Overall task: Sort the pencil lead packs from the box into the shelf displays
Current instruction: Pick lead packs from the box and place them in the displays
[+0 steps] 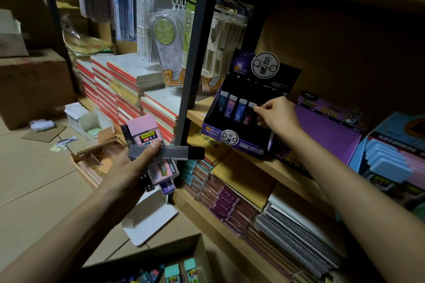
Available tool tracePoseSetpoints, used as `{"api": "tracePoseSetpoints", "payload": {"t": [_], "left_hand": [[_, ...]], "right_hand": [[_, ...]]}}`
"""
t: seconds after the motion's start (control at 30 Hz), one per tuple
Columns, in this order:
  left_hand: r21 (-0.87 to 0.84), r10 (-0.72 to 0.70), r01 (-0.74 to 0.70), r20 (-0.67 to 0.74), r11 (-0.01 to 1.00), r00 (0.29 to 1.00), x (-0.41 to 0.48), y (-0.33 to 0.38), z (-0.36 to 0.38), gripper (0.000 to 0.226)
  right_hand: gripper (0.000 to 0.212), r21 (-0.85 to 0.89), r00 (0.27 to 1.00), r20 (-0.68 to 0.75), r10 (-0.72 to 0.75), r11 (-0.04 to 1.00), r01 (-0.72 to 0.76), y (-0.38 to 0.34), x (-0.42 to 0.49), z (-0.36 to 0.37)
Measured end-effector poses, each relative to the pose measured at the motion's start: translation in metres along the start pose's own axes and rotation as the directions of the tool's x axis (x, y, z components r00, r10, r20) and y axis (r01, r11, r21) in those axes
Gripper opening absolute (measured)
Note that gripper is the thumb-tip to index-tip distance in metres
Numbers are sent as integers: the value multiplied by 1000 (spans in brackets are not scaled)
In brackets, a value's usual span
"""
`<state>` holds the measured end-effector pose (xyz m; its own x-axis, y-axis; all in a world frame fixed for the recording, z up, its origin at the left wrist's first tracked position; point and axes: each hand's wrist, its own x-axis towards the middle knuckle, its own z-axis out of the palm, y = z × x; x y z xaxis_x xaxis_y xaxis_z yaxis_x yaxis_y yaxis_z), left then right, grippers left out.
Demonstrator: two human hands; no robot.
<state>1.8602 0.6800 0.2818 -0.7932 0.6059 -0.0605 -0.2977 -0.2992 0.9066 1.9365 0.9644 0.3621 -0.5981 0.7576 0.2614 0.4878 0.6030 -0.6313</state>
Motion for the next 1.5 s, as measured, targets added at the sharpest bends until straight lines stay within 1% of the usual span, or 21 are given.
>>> {"api": "tracePoseSetpoints", "payload": {"t": [0.07,0.13,0.17,0.23,0.33,0.37,0.4,0.6,0.73,0.8,0.83,0.9,0.97,1.03,1.1,1.17,1.27,1.33,1.37,1.43,1.5], "left_hand": [[14,-5,5,8,1000,1000,-2,1,2,26],[14,-9,9,11,1000,1000,-4,1,4,24],[9,-10,10,11,1000,1000,-5,2,5,24],[0,-15,15,13,1000,1000,-7,2,8,24],[2,-33,33,10,999,999,-10,2,10,22],[2,-41,41,11,999,999,-11,2,11,21],[3,-50,50,13,999,999,-11,1,11,21],[9,-116,116,43,993,992,-14,0,10,37],[25,-119,118,53,993,991,-15,0,13,32],[-4,-128,129,44,992,991,-14,-1,14,31],[-24,-135,136,38,990,990,-14,-1,14,32],[-29,-147,147,24,989,989,-12,-1,14,33],[-40,-177,178,28,983,984,-10,-2,13,30],[-101,-213,217,52,971,976,-9,-2,12,23],[-142,-230,238,70,961,971,-9,-2,12,24],[-154,-228,236,66,960,971,-8,-2,12,25],[-186,-240,246,54,951,969,-7,-2,12,21],[-201,-244,245,30,948,969,-7,-2,11,25],[-191,-238,235,8,953,971,-7,-2,10,28],[-155,-228,222,-21,963,973,-6,-2,9,32],[-109,-215,211,-32,972,976,-6,-2,10,26]], "right_hand": [[20,5,996,-14,-90,996,90,-5,-21,-6],[21,167,987,41,-153,975,144,-13,-49,-5],[23,277,981,94,-167,951,136,-19,-65,-2],[25,436,953,249,-175,898,51,-31,-95,8],[22,466,844,514,-154,876,-124,-42,-132,28],[22,484,810,571,-136,853,-197,-44,-141,34],[21,512,795,594,-124,821,-255,-46,-147,39],[19,657,827,560,-52,636,-405,-44,-155,51],[13,751,829,559,13,417,-512,-41,-148,52],[8,789,842,538,51,322,-524,-38,-141,51],[8,807,853,518,66,294,-512,-35,-139,50],[15,825,876,481,44,314,-469,-28,-134,50],[33,838,877,474,-76,346,-423,-23,-132,51],[48,851,844,492,-213,320,-416,-21,-130,52],[44,860,816,496,-297,298,-414,-19,-129,54],[36,866,819,484,-307,304,-398,-19,-129,56],[30,891,858,430,-281,286,-352,-20,-126,55],[30,907,900,377,-218,284,-311,-22,-124,48],[34,907,925,338,-175,323,-270,-23,-122,44],[39,876,962,239,-134,458,-153,-22,-115,32],[31,821,981,134,-142,571,-30,-18,-103,16]]}}
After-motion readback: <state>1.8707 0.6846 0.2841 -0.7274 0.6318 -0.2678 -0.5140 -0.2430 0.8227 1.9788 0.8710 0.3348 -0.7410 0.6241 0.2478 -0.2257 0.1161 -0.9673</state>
